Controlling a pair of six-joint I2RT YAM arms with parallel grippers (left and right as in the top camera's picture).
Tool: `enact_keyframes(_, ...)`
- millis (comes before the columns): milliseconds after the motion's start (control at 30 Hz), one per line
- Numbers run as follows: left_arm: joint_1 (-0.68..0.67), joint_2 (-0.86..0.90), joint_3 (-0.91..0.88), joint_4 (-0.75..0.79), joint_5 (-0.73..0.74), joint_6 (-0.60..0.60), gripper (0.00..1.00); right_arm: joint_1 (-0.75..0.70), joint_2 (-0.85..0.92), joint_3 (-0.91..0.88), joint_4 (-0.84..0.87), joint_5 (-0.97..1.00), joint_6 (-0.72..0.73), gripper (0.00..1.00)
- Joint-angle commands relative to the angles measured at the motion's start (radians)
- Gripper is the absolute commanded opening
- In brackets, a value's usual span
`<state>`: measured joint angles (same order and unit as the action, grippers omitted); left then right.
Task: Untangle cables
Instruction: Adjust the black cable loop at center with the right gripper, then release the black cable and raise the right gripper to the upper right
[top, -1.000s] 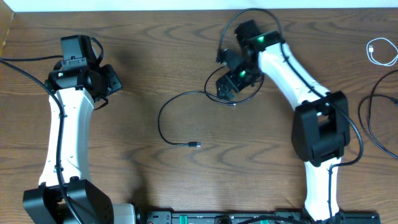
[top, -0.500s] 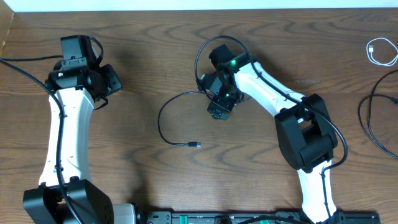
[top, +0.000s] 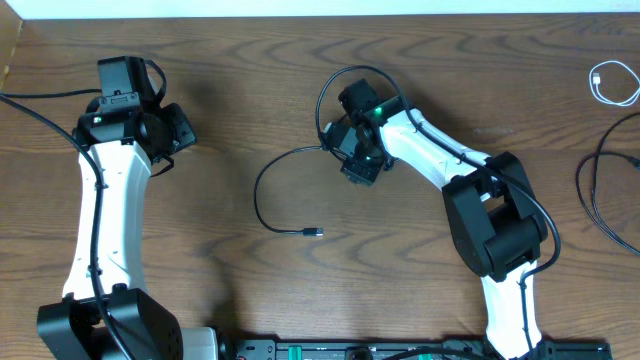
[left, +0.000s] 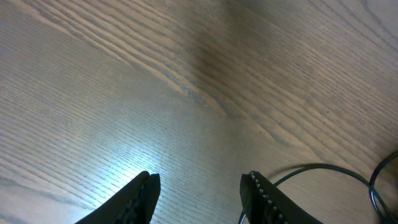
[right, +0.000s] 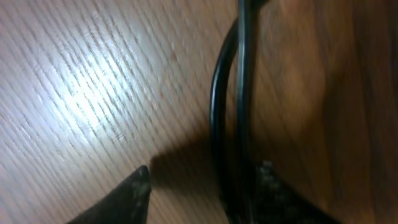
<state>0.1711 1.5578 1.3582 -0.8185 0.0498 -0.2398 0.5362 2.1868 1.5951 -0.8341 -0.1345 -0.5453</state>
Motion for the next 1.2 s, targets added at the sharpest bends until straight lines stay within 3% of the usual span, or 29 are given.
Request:
enact_keyframes(0, 0.002, 0.011, 0.0, -0.004, -0.006, -0.01, 0.48, 0.009, 0.025, -0.045, -0.02, 0.002, 0.022, 0.3)
enact_keyframes(33, 0.002, 0.011, 0.0, -0.003, -0.005, -0.01, 0.48, 0.009, 0.025, -0.043, -0.01, 0.002, 0.047, 0.17)
enact_keyframes(67, 0.002, 0.011, 0.0, -0.003, -0.005, -0.01, 0.48, 0.009, 0.024, -0.027, 0.002, 0.002, 0.099, 0.11)
enact_keyframes(167, 0.002, 0.011, 0.0, -0.003, -0.005, -0.01, 0.48, 0.007, 0.024, 0.027, 0.005, 0.002, 0.206, 0.01)
enact_keyframes(467, 0.002, 0.011, 0.0, -0.005, -0.005, -0.01, 0.47, -0.047, 0.024, 0.281, -0.121, 0.001, 0.417, 0.01)
enact_keyframes(700, 0.002, 0.011, 0.0, -0.004, -0.005, -0.01, 0.48, -0.154, 0.024, 0.512, -0.285, -0.033, 0.453, 0.01)
enact_keyframes(867, 0.002, 0.011, 0.0, -0.003, -0.005, -0.01, 0.47, -0.302, 0.024, 0.694, -0.256, -0.033, 0.477, 0.01)
enact_keyframes(1033, 0.002, 0.011, 0.0, -0.004, -0.005, -0.034, 0.48, -0.459, 0.024, 0.76, -0.257, -0.086, 0.529, 0.01)
enact_keyframes(1067, 0.002, 0.011, 0.0, -0.003, 0.005, -0.04, 0.47, -0.487, 0.024, 0.755, -0.317, -0.147, 0.534, 0.08)
enact_keyframes(1100, 0.002, 0.011, 0.0, -0.001, 0.014, -0.04, 0.48, -0.495, 0.025, 0.743, -0.35, -0.156, 0.546, 0.24)
enact_keyframes(1167, 0.002, 0.011, 0.0, 0.004, 0.017, -0.04, 0.48, -0.498, 0.025, 0.721, -0.402, -0.156, 0.566, 0.39)
